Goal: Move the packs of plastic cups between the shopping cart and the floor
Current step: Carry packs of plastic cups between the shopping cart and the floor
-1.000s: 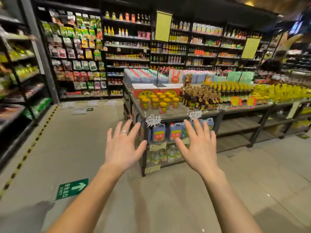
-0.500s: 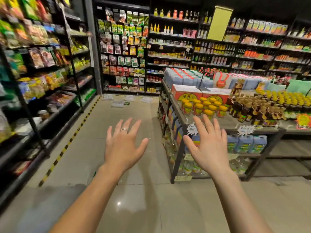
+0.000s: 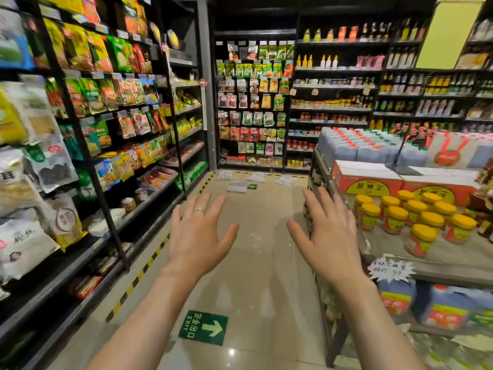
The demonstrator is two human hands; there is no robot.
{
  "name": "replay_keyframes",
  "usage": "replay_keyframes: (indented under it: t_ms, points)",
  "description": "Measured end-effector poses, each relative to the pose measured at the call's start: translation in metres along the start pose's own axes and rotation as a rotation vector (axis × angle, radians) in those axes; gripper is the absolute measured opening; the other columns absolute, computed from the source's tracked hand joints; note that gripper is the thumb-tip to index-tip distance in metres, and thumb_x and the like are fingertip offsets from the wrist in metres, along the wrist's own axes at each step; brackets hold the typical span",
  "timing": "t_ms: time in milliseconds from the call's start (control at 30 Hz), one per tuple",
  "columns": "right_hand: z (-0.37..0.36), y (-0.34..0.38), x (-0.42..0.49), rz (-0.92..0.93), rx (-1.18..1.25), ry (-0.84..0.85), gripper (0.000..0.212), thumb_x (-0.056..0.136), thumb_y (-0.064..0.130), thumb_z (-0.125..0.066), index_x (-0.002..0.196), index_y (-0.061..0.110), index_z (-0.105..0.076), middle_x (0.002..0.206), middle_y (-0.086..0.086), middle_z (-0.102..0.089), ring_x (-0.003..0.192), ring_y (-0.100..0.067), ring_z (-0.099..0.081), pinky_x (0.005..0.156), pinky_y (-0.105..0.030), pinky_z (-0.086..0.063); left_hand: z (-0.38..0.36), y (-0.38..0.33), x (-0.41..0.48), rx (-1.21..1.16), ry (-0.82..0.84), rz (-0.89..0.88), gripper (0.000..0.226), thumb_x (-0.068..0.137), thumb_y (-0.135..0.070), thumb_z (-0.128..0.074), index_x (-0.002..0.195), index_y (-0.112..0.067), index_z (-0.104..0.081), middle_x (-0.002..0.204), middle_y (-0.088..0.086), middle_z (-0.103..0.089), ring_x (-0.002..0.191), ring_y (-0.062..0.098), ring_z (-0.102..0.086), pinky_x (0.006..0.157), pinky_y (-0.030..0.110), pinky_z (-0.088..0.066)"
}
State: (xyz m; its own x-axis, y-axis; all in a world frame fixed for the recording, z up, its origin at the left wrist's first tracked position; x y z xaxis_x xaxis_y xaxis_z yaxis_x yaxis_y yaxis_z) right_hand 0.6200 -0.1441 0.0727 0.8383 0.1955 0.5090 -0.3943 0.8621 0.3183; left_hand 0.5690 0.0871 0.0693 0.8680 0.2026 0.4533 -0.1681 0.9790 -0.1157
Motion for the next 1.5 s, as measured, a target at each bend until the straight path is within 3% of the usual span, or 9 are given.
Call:
replay_keyframes:
  t_ms: [133,400,567,700,900,1067,1233,1433,1500]
  points:
    - [-0.022,-0.022,0.066,0.014,0.015,0.025,0.070,0.092,0.062,-0.035,0.154,0.037,-0.015,0.164,0.001,-0.011,0.151,-0.024,-0.002,0.119,-0.047,-0.005,-0.021,-0.015,0.059,-0.032,-0.023,0.010,0.069,0.093,-0.065,-0.035,0.154,-0.037,-0.019,0.162,-0.005,-0.019,0.150,0.018,-0.009,0.122,0.046,-0.007]
    - [-0.063,-0.056,0.154,0.047,0.020,0.072,0.076,0.085,0.067,-0.021,0.155,0.037,-0.014,0.164,0.001,-0.009,0.151,-0.023,0.001,0.120,-0.046,-0.003,-0.070,-0.030,0.145,-0.063,-0.027,0.038,0.070,0.091,-0.067,-0.031,0.153,-0.037,-0.020,0.162,-0.005,-0.020,0.150,0.021,-0.011,0.121,0.049,-0.011]
    - [-0.087,-0.076,0.204,0.035,0.040,0.024,0.071,0.091,0.063,-0.034,0.154,0.033,-0.021,0.163,-0.001,-0.016,0.150,-0.025,-0.005,0.119,-0.049,-0.008,-0.098,-0.036,0.203,-0.059,-0.064,0.010,0.076,0.085,-0.069,-0.021,0.152,-0.033,-0.028,0.159,-0.002,-0.030,0.148,0.024,-0.021,0.118,0.048,-0.016]
    - [-0.116,-0.087,0.257,0.001,-0.031,0.058,0.070,0.095,0.059,-0.040,0.155,0.036,-0.014,0.164,0.002,-0.010,0.151,-0.022,0.002,0.120,-0.045,-0.002,-0.128,-0.034,0.259,-0.094,-0.083,-0.019,0.073,0.086,-0.067,-0.024,0.150,-0.032,-0.033,0.156,-0.001,-0.036,0.146,0.023,-0.025,0.117,0.049,-0.018]
    - [-0.168,-0.094,0.359,0.016,-0.093,-0.008,0.073,0.089,0.064,-0.028,0.151,0.027,-0.030,0.158,-0.006,-0.028,0.146,-0.035,-0.019,0.118,-0.051,-0.016,-0.180,-0.017,0.371,-0.173,-0.091,-0.054,0.079,0.084,-0.069,-0.015,0.152,-0.032,-0.029,0.159,0.000,-0.029,0.149,0.024,-0.019,0.119,0.049,-0.013]
    - [-0.212,-0.085,0.455,-0.014,-0.082,-0.014,0.080,0.083,0.070,-0.017,0.154,0.033,-0.020,0.163,-0.001,-0.017,0.149,-0.028,-0.009,0.118,-0.047,-0.010,-0.208,0.011,0.473,-0.198,-0.109,-0.068,0.079,0.084,-0.068,-0.017,0.150,-0.030,-0.036,0.156,0.003,-0.036,0.147,0.027,-0.025,0.118,0.052,-0.018]
    - [-0.259,-0.074,0.526,-0.044,-0.068,0.008,0.069,0.094,0.061,-0.038,0.154,0.037,-0.013,0.164,0.003,-0.009,0.151,-0.023,0.000,0.120,-0.047,-0.007,-0.244,0.040,0.551,-0.180,-0.082,-0.094,0.076,0.085,-0.068,-0.020,0.149,-0.031,-0.036,0.156,0.002,-0.036,0.146,0.028,-0.026,0.116,0.054,-0.021]
    - [-0.318,-0.068,0.594,-0.030,-0.039,0.006,0.068,0.094,0.060,-0.041,0.153,0.039,-0.016,0.163,0.004,-0.013,0.151,-0.023,-0.005,0.119,-0.049,-0.006,-0.285,0.073,0.618,-0.156,-0.046,-0.063,0.083,0.080,-0.071,-0.007,0.153,-0.036,-0.023,0.161,-0.004,-0.025,0.150,0.022,-0.015,0.120,0.050,-0.013]
    - [-0.339,-0.070,0.617,-0.019,-0.027,0.018,0.067,0.094,0.060,-0.039,0.153,0.038,-0.016,0.164,0.005,-0.011,0.151,-0.024,-0.003,0.119,-0.048,-0.004,-0.300,0.081,0.642,-0.137,-0.048,-0.058,0.081,0.082,-0.071,-0.010,0.153,-0.035,-0.025,0.160,-0.004,-0.027,0.149,0.022,-0.018,0.118,0.052,-0.018]
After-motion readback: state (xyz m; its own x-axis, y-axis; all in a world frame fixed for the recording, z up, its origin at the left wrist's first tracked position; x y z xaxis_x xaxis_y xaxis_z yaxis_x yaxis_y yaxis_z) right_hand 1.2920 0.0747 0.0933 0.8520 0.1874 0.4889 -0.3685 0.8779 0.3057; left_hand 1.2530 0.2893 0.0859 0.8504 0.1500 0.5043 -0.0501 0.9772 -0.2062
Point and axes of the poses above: each hand's wrist, its own x-axis towards the middle knuckle, its own z-axis out of the back of the hand, y = z × x, the point moved 7 cm from there along x, towards the middle knuckle
